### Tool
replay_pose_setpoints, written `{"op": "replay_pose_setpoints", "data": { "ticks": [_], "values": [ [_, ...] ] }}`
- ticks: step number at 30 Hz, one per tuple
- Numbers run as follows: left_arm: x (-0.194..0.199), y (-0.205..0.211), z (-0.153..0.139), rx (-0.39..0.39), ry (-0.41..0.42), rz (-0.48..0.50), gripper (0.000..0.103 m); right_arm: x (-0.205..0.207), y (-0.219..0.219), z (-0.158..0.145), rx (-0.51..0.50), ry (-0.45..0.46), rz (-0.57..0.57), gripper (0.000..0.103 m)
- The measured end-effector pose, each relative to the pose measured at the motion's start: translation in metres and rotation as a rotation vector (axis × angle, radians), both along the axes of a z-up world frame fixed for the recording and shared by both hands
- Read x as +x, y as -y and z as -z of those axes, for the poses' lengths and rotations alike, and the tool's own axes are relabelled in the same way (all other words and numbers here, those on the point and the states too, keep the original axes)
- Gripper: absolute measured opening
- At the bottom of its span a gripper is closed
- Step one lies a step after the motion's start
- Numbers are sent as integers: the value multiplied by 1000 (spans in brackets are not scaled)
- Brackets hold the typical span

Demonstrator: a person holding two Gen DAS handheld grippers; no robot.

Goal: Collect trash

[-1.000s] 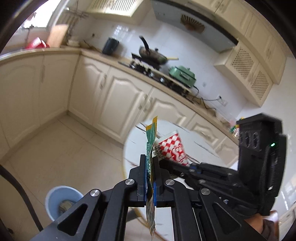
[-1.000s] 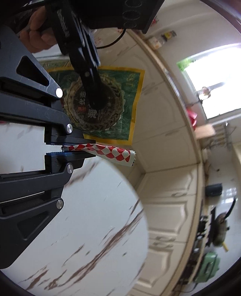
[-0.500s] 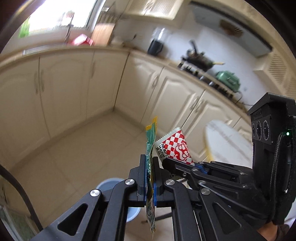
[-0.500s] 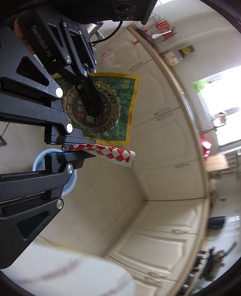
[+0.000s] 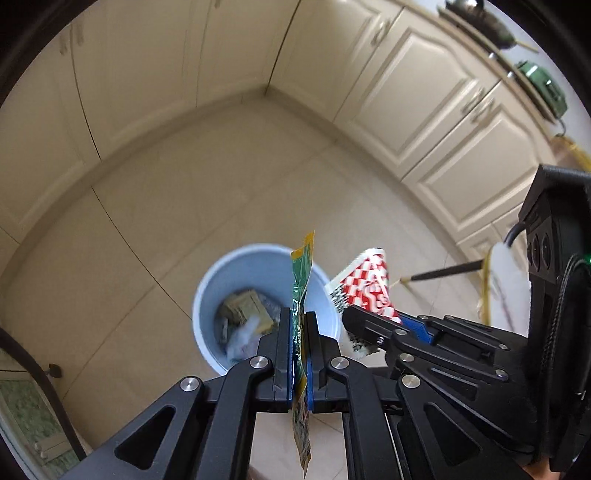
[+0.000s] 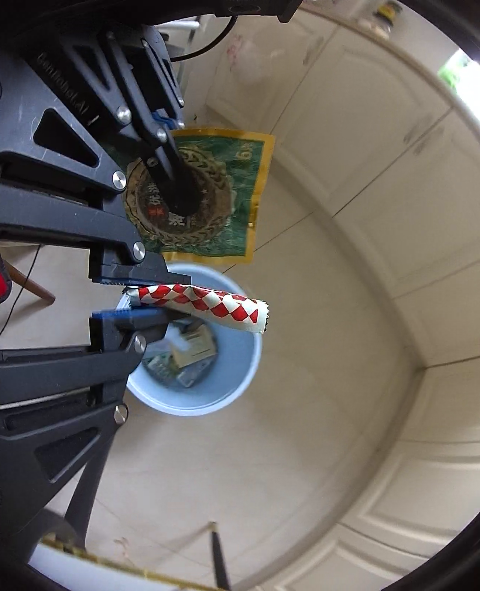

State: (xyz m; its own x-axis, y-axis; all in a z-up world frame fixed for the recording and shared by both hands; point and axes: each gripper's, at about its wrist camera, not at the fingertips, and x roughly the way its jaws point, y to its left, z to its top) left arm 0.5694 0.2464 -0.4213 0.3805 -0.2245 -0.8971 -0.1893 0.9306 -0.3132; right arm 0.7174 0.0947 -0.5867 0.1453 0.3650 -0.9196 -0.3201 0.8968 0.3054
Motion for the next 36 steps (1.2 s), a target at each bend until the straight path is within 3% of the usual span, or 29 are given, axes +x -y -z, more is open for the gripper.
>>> {"op": "replay_pose_setpoints", "data": {
  "ticks": [5,10,13,15,17,19,20,22,25,29,32,36],
  "values": [
    [47,-14,34,-16,-19,-18,1,14,5,42,10,-64,46,19],
    [59,-25,60,-8,-30,-35,0,24,10,65,1,-73,97,29],
    [59,-32,67,0,-31,-44,9,20,9,72,-10,-77,113,30],
    [64,-32,72,-8,-36,-44,18,18,13,73,-23,-75,131,37],
    [69,-32,77,4,-52,-66,45,20,18,70,-40,-63,151,39],
    [64,-28,76,-6,-58,-96,55,22,27,65,-54,-50,173,40],
    [57,-24,74,-24,-55,-107,55,21,29,62,-53,-42,179,44],
    [51,-20,67,-27,-58,-111,55,19,34,54,-47,-38,178,50],
    [41,-12,42,66,-46,-101,55,16,31,42,-42,-13,161,51],
    [26,-8,5,186,5,-119,60,7,26,17,-18,26,133,70],
    [11,-9,-27,219,55,-157,61,-5,17,-14,-17,74,107,88],
    [-18,1,-74,306,139,-207,61,-26,6,-63,-4,161,62,89]
  ]
}}
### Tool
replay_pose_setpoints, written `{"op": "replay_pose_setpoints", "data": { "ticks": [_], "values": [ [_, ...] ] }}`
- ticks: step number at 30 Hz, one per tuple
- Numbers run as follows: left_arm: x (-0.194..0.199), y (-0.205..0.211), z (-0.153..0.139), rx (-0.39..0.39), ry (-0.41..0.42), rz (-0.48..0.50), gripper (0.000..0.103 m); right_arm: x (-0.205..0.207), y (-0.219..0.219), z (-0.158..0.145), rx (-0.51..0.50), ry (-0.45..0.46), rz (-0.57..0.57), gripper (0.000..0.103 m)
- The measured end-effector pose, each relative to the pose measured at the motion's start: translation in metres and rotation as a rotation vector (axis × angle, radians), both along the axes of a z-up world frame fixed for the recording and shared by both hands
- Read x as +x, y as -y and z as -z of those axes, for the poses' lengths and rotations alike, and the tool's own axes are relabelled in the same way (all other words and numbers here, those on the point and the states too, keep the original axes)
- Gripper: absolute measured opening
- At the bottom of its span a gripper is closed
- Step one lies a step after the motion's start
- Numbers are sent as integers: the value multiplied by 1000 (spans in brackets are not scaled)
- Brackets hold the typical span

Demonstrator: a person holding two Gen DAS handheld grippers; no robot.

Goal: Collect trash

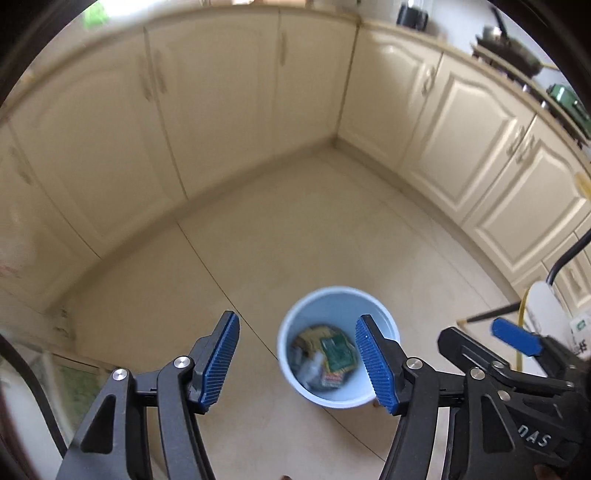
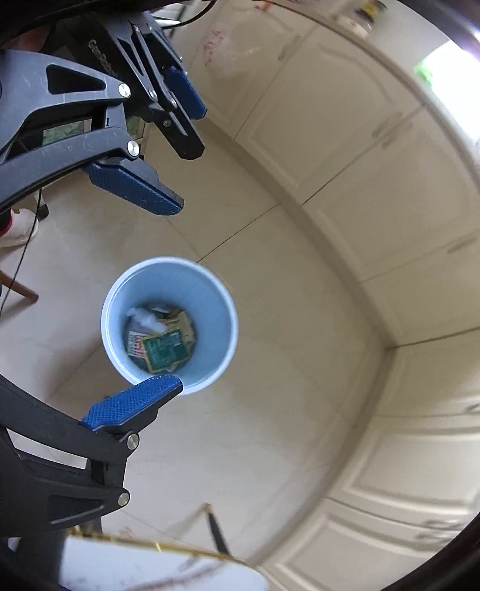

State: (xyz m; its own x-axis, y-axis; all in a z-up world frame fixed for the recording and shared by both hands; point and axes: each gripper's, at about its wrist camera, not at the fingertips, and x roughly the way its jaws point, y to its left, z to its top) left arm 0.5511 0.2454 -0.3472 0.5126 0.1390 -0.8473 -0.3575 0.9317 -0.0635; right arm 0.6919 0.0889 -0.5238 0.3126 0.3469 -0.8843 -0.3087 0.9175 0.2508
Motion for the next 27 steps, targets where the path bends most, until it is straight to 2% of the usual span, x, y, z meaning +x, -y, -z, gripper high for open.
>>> {"op": "replay_pose_setpoints", "data": {
  "ticks": [4,6,10,12,17,23,25,27],
  "values": [
    [-35,14,-53,40,115,-27,62,-33,-11,-67,-1,137,-40,93],
    [-56,27,-80,67,176,-38,66,-57,-12,-107,-8,227,-54,98],
    [-95,60,-129,143,289,-44,80,-99,-6,-173,-11,357,-48,103],
    [-114,89,-153,177,364,-32,81,-121,3,-202,-6,419,-32,103],
    [-166,148,-195,211,505,-10,96,-179,35,-274,16,562,22,103],
    [-242,217,-229,235,654,64,100,-246,71,-351,2,716,87,103],
    [-284,218,-227,237,692,80,102,-268,84,-376,5,763,108,103],
    [-309,229,-231,230,740,100,102,-291,94,-400,-3,810,140,103]
  ]
}}
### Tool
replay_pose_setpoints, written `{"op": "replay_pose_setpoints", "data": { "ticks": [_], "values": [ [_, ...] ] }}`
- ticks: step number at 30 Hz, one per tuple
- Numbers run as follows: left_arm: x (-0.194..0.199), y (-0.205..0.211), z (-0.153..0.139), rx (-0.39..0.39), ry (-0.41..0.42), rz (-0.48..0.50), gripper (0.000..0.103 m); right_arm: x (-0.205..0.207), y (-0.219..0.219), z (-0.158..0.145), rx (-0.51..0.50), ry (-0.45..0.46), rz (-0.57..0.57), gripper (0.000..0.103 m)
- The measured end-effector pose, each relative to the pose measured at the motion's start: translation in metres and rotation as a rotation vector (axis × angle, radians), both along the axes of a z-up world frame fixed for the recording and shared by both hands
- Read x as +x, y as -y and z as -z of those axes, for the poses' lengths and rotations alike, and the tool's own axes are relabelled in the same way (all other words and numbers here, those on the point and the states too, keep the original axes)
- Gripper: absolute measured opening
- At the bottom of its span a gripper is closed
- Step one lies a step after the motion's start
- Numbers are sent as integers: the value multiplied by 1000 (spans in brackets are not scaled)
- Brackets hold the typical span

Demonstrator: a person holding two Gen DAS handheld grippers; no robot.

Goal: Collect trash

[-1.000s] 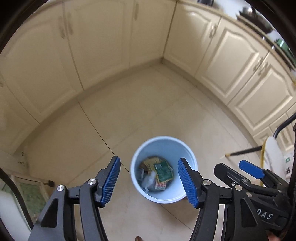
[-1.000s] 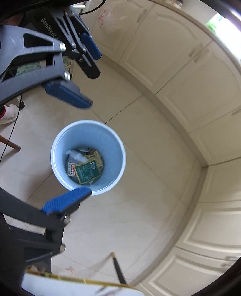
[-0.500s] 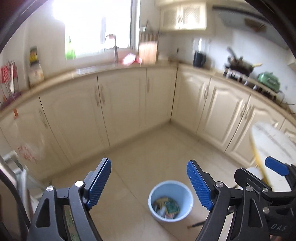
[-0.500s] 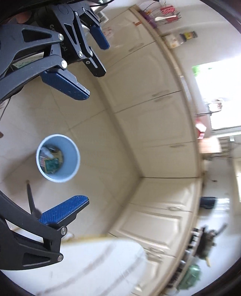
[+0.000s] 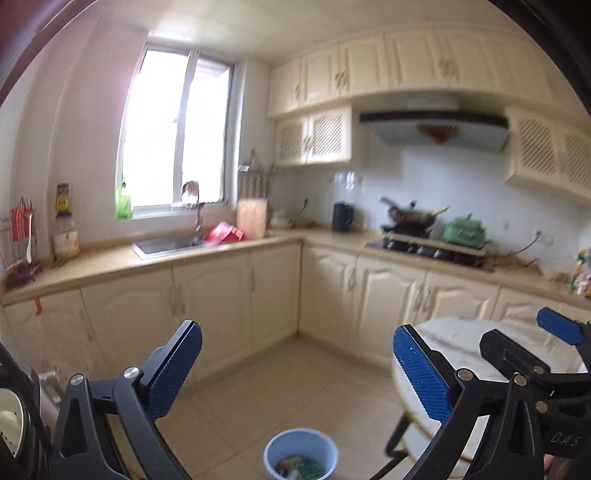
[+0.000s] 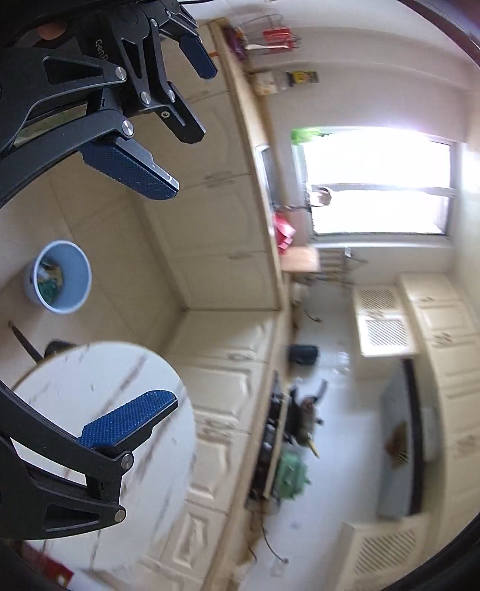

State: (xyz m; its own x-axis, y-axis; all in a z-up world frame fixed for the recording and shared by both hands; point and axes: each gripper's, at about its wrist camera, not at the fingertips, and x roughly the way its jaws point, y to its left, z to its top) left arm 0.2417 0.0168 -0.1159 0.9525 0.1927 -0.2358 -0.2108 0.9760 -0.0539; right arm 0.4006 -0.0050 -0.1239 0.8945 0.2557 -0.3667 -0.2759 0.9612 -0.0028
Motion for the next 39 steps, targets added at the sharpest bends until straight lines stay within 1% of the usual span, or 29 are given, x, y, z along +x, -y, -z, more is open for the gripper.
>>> {"op": "replay_pose_setpoints", "data": {
  "ticks": [2,4,5,6,7,8,9,10,14,17,21,26,32,39],
  "values": [
    [-22,7,-2,1,32,23,102,-22,8,-19,-6,38,34,103],
    [-56,-3,9,1,59,43,102,-39,15,-33,-2,60,52,103],
    [-67,4,7,9,73,54,102,-48,19,-40,2,72,62,103],
    [-80,-2,9,16,80,59,102,-58,22,-47,4,87,71,103],
    [-96,-19,13,21,89,63,102,-64,27,-50,6,97,75,103],
    [-107,-14,12,30,103,67,102,-72,29,-55,2,109,88,103],
    [-122,-29,19,32,112,69,102,-81,31,-60,0,125,92,103],
    [-136,-33,21,35,123,71,102,-87,34,-63,3,136,92,103],
    [-175,-29,29,49,155,75,102,-105,39,-71,9,164,114,103],
    [-191,-26,37,59,175,78,102,-117,43,-77,20,184,127,103],
    [-193,-21,44,60,179,81,102,-128,46,-83,11,205,141,103],
    [-195,-18,45,52,175,80,102,-134,49,-85,11,218,149,103],
    [-179,-11,32,59,168,78,102,-137,52,-82,19,223,158,103],
    [-165,-16,15,49,164,86,102,-139,53,-81,15,227,173,103]
  ]
}}
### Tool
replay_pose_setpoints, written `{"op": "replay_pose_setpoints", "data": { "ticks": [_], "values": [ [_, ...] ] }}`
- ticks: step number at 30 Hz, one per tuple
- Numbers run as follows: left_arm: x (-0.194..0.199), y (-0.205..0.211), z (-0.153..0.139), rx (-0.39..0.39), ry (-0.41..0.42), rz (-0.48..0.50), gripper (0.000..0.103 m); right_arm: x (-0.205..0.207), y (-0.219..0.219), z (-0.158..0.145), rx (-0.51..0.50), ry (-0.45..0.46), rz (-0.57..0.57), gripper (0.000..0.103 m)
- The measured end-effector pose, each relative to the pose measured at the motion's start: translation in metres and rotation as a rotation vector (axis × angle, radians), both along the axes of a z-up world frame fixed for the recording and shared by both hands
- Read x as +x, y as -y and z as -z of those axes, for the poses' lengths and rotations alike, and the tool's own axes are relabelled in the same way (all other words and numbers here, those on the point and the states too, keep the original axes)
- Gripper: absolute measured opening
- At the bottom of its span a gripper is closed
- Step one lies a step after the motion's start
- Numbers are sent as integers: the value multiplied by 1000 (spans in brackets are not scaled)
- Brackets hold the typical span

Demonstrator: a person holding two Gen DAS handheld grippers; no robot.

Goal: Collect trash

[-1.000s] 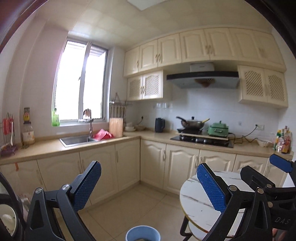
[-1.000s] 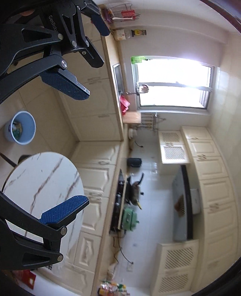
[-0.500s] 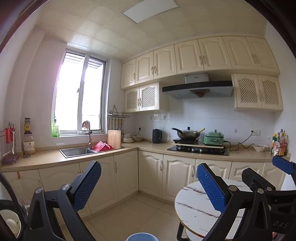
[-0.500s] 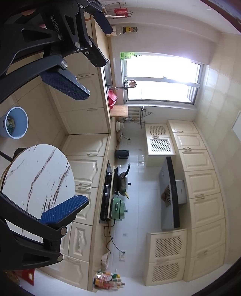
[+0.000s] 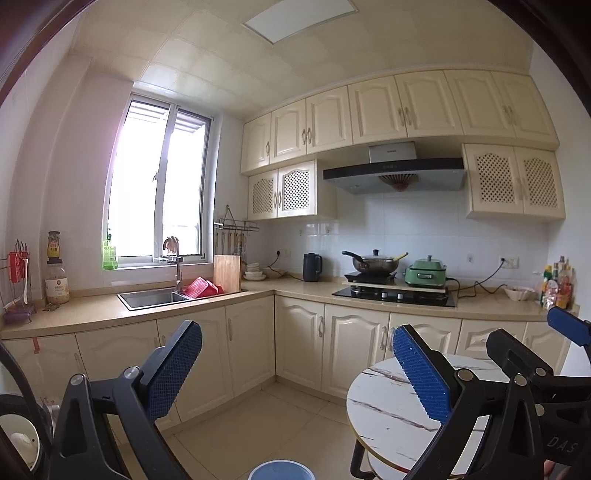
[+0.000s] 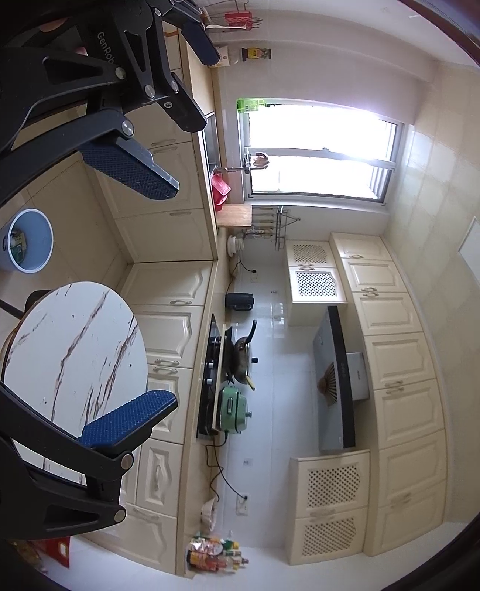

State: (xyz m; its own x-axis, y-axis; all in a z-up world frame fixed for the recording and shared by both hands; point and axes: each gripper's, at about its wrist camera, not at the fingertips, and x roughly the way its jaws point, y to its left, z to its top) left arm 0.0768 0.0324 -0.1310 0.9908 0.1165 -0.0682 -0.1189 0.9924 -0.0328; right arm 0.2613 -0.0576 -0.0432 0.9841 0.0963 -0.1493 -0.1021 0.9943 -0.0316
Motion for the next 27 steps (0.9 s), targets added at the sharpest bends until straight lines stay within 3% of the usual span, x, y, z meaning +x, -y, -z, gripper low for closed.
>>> {"op": "replay_pose_setpoints", "data": {
  "ticks": [27],
  "values": [
    [30,-35,-41,3,-28,23,102,1,0,5,7,-1,24,103]
  ]
}}
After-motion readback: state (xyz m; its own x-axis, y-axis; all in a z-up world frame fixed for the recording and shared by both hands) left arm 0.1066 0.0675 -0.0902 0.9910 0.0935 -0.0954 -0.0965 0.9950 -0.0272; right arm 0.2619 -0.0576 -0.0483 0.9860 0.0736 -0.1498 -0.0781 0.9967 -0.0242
